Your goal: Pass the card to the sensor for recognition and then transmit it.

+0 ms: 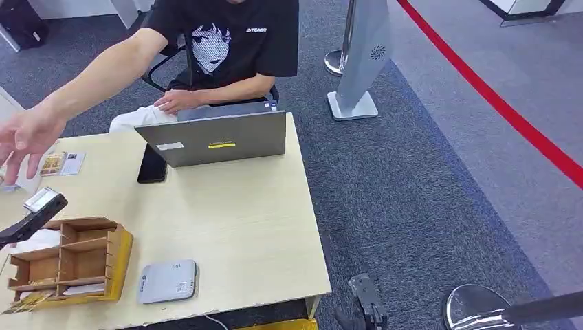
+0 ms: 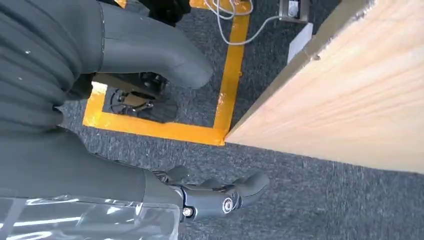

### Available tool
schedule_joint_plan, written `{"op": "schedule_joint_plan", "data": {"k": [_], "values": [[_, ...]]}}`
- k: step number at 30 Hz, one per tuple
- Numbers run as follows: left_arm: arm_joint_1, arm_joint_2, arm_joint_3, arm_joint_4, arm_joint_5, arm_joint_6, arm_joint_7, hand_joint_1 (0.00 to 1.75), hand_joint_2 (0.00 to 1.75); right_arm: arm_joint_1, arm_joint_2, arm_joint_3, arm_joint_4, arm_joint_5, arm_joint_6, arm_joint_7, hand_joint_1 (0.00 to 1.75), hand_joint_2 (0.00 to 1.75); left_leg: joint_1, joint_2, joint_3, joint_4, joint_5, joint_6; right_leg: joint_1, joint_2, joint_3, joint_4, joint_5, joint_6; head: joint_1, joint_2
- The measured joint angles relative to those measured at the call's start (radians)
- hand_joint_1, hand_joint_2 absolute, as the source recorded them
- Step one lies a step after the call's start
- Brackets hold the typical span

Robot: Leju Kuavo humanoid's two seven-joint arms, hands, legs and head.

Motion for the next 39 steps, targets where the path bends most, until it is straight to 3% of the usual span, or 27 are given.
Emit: {"op": "schedule_joint_plan", "data": {"k": [4, 5, 6, 13, 16, 18, 20, 23, 25, 27, 28, 30, 32, 34, 36, 39], "values": [[-0.002, 0.005, -0.001, 0.013, -0.001, 0.003, 0.000, 1.71, 1.75, -0.003, 0.000, 0.002, 0.002, 0.000, 0.002, 0.008, 0.00, 1.75, 0.000, 0.000, 0.000, 0.000, 0.000, 0.000, 0.000, 0.000, 0.000, 0.000, 0.000, 0.000, 0.000, 0.000], [-0.001, 0.007, -0.001, 0.017, -0.002, 0.007, 0.000, 0.47, 1.75, -0.003, 0.000, 0.002, 0.003, 0.000, 0.002, 0.008, 0.00, 1.75, 0.000, 0.000, 0.000, 0.000, 0.000, 0.000, 0.000, 0.000, 0.000, 0.000, 0.000, 0.000, 0.000, 0.000], [0.000, 0.008, -0.001, 0.019, -0.005, 0.012, 0.000, 0.00, 1.75, -0.003, 0.000, 0.002, 0.005, 0.000, 0.001, 0.008, 0.00, 1.75, 0.000, 0.000, 0.000, 0.000, 0.000, 0.000, 0.000, 0.000, 0.000, 0.000, 0.000, 0.000, 0.001, 0.000], [0.044, 0.004, -0.001, 0.021, -0.004, 0.089, -0.005, 0.00, 1.75, -0.003, 0.000, 0.002, 0.011, 0.009, -0.005, 0.003, 0.00, 1.75, 0.000, 0.000, 0.000, 0.000, 0.000, 0.000, 0.000, 0.001, 0.000, 0.000, 0.000, 0.000, 0.000, 0.000], [0.098, -0.021, 0.010, -0.012, 0.073, 0.176, -0.039, 0.00, 1.75, 0.003, 0.000, 0.002, 0.010, 0.003, -0.015, 0.002, 0.00, 1.75, 0.000, 0.001, 0.000, 0.000, -0.001, 0.000, 0.000, 0.001, 0.000, 0.000, 0.000, 0.000, 0.000, 0.000], [0.151, -0.062, 0.029, -0.057, 0.196, 0.254, -0.086, 0.00, 1.75, 0.018, 0.000, 0.000, -0.006, 0.000, -0.027, 0.012, 0.00, 1.75, -0.001, 0.001, -0.001, 0.000, -0.001, 0.001, 0.000, 0.001, 0.000, 0.000, -0.001, 0.001, 0.000, 0.000], [0.218, -0.126, 0.059, -0.129, 0.314, 0.331, -0.132, 0.00, 1.75, 0.040, 0.000, -0.006, -0.036, -0.002, -0.034, 0.030, 0.00, 1.75, -0.001, 0.002, 0.000, 0.000, -0.003, 0.001, 0.000, 0.002, 0.000, -0.001, -0.001, 0.001, 0.000, 0.000], [0.282, -0.188, 0.088, -0.198, 0.364, 0.352, -0.153, 0.00, 1.75, 0.063, 0.000, -0.013, -0.072, 0.000, -0.039, 0.045, 0.00, 1.75, -0.001, 0.001, -0.001, 0.000, -0.003, 0.002, -0.001, 0.002, 0.000, -0.001, -0.002, 0.003, 0.000, 0.000], [0.332, -0.245, 0.113, -0.241, 0.525, 0.362, -0.217, 0.00, 1.75, 0.076, 0.000, -0.024, -0.092, -0.001, -0.044, 0.044, 0.00, 1.75, -0.002, 0.002, 0.000, 0.000, -0.004, 0.002, -0.001, 0.002, 0.001, -0.001, -0.002, 0.003, 0.000, 0.000], [0.414, -0.317, 0.155, -0.280, 0.733, 0.354, -0.332, 0.00, 1.75, 0.102, 0.000, -0.040, -0.114, -0.009, -0.047, 0.037, 0.00, 1.75, -0.002, 0.004, 0.000, 0.000, -0.006, 0.003, -0.001, 0.005, 0.002, -0.002, -0.003, 0.004, -0.001, 0.000], [0.464, -0.368, 0.192, -0.296, 0.840, 0.321, -0.412, 0.00, 1.75, 0.124, 0.000, -0.052, -0.129, -0.020, -0.046, 0.028, 0.00, 1.75, -0.002, 0.005, 0.001, 0.000, -0.006, 0.004, -0.001, 0.005, 0.002, -0.002, -0.003, 0.004, -0.001, 0.000], [0.526, -0.497, 0.310, -0.309, 1.000, 0.183, -0.571, 0.00, 1.75, 0.165, 0.001, -0.079, -0.157, -0.026, -0.035, 0.012, 0.00, 1.75, -0.002, 0.004, 0.001, 0.000, -0.007, 0.005, -0.002, 0.004, 0.001, -0.002, -0.005, 0.005, -0.001, 0.000], [0.551, -0.611, 0.434, -0.315, 1.020, 0.069, -0.626, 0.00, 1.75, 0.188, 0.002, -0.102, -0.173, -0.024, -0.026, 0.007, 0.00, 1.75, -0.002, 0.002, 0.000, 0.000, -0.008, 0.006, -0.002, 0.003, 0.002, -0.003, -0.006, 0.007, 0.002, 0.000], [0.558, -0.679, 0.531, -0.319, 1.087, 0.037, -0.554, 0.00, 1.75, 0.201, 0.006, -0.121, -0.184, -0.035, -0.010, 0.005, 0.00, 1.75, -0.003, 0.002, 0.000, 0.000, -0.010, 0.006, -0.002, 0.003, 0.002, -0.003, -0.006, 0.007, 0.002, 0.000], [0.583, -0.731, 0.616, -0.301, 1.270, 0.062, -0.418, 0.00, 1.75, 0.216, 0.016, -0.150, -0.192, -0.078, 0.029, -0.003, 0.00, 1.75, -0.003, 0.005, 0.002, 0.000, -0.011, 0.006, -0.002, 0.005, 0.003, -0.003, -0.006, 0.007, 0.002, 0.000], [0.634, -0.787, 0.689, -0.205, 1.467, 0.215, -0.315, 0.00, 1.75, 0.239, 0.027, -0.189, -0.190, -0.104, 0.086, -0.006, 0.00, 1.75, -0.002, 0.006, 0.003, 0.000, -0.011, 0.006, -0.002, 0.005, 0.003, -0.003, -0.006, 0.006, 0.000, 0.000]]}}
